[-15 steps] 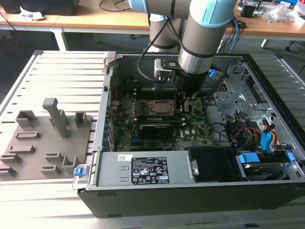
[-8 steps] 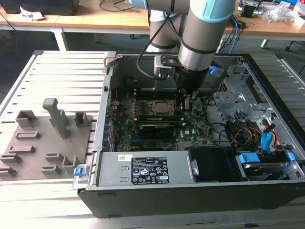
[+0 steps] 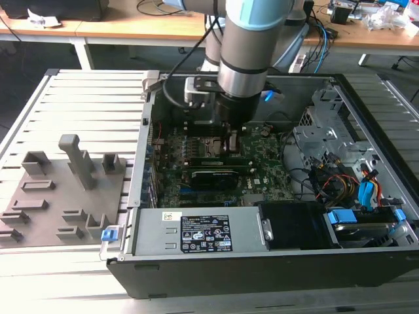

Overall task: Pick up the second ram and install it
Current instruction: 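Press down the second ram until it locks into place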

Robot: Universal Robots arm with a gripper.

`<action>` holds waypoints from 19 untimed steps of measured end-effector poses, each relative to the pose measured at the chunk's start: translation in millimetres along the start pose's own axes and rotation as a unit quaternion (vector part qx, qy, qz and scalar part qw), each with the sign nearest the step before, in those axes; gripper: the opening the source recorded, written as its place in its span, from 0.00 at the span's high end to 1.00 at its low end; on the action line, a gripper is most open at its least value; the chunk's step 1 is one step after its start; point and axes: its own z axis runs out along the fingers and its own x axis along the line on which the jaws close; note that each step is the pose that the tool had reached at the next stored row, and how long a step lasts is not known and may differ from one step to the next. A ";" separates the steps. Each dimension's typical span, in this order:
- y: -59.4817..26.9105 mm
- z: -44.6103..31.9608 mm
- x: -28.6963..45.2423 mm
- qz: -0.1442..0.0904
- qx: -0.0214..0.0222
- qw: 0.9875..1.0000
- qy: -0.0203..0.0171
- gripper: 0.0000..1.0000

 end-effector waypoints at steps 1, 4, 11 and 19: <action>9.4 0.8 0.7 0.000 0.000 1.000 0.000 0.89; 30.4 3.3 2.2 0.000 0.002 1.000 0.000 0.89; 39.3 13.7 3.0 0.000 0.001 1.000 -0.005 0.89; -5.3 3.3 -0.6 0.000 -0.006 1.000 -0.005 0.89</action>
